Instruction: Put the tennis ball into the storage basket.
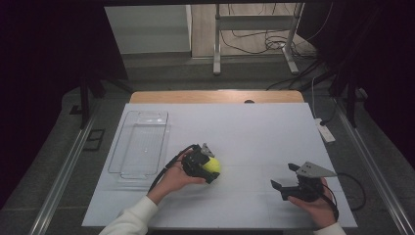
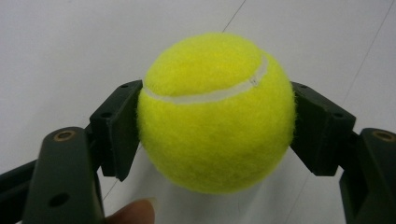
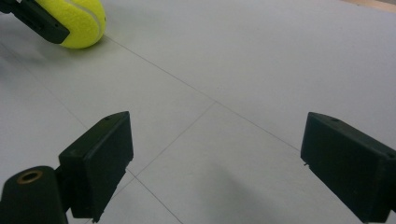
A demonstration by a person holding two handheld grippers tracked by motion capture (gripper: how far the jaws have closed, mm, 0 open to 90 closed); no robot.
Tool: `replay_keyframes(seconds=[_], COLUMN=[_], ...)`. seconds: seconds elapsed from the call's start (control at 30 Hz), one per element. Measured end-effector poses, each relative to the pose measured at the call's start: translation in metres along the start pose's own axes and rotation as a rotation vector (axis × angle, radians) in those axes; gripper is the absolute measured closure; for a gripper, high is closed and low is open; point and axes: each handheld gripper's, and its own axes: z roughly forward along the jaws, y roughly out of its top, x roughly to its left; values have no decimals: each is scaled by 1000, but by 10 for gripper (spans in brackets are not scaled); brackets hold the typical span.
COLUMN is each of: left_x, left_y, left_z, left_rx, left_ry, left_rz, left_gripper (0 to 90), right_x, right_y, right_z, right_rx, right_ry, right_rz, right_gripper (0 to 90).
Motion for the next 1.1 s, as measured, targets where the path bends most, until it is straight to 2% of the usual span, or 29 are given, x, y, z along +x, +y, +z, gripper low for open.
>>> replay_keyframes(seconds=[0.53, 1.1], left_x=[-2, 0], left_y=[1, -1], left_z=[-19, -42], left_rx=[-74, -189], left_ry=[-9, 25], left_rz=[3, 2], left_gripper=[270, 270], right_x=[0, 0], right_y=[0, 0], right_z=[0, -1], right_rx=[-3, -3], right_ry=[1, 0], right_rz=[-2, -3], right_gripper=[98, 98])
